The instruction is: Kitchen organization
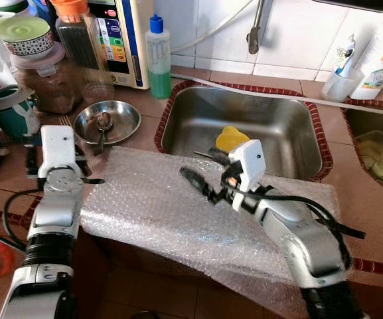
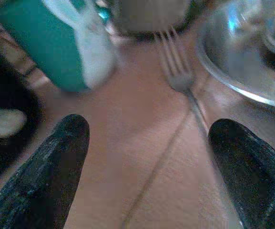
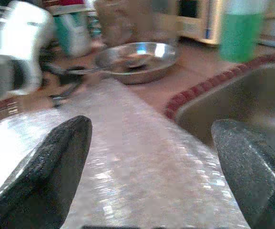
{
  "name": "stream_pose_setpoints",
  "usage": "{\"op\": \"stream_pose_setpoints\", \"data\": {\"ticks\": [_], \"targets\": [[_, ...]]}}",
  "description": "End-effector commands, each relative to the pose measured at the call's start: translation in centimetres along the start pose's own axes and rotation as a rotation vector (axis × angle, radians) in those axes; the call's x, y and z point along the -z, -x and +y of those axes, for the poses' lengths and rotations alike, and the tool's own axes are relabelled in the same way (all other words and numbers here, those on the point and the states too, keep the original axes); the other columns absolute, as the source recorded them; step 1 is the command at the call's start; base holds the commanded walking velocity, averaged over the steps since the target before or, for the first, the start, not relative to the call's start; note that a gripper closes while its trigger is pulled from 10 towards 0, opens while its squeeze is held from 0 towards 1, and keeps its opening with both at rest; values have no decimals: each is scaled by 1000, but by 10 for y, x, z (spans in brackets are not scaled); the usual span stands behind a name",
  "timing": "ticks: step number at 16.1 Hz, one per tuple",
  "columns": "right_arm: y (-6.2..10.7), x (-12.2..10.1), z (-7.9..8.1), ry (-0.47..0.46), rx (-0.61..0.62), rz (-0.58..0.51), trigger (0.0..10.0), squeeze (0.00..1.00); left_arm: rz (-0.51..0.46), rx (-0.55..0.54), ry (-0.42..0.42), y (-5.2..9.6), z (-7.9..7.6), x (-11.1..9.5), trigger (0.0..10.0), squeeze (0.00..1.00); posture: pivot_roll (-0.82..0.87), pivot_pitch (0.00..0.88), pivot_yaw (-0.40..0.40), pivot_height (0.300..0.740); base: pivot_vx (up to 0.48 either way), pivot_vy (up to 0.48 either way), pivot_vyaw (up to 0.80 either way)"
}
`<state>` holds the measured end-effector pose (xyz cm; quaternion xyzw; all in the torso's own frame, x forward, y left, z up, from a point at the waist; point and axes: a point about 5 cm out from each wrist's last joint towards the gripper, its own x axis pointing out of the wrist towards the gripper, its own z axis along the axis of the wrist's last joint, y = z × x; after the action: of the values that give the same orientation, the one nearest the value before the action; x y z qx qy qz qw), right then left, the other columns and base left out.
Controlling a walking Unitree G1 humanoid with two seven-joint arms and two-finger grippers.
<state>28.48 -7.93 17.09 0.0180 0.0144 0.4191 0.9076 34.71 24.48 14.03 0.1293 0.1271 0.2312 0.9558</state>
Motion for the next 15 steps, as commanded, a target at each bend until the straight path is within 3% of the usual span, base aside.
{"op": "stream_pose_setpoints", "data": {"ticks": [1,10,11,12,15], "targets": [[1,-4,8,4,-63,-6,10000,0,10,24,-2,-1,-3,1,10000,0,56,92,14,740,0,0,0],[10,-14,28,24,-246,21,10000,0,95,153,36,-10,-17,9,10000,0,29,90,16,740,0,0,0],[10,-16,28,29,-250,18,10000,0,103,155,28,-11,-17,12,4745,0,25,90,17,740,0,0,0],[11,-18,26,36,-247,19,10000,0,132,160,39,-11,-16,18,667,0,24,89,17,740,0,0,0],[13,-17,24,51,-243,34,10000,0,196,154,70,-11,-11,33,0,0,27,88,15,740,0,0,0]]}}
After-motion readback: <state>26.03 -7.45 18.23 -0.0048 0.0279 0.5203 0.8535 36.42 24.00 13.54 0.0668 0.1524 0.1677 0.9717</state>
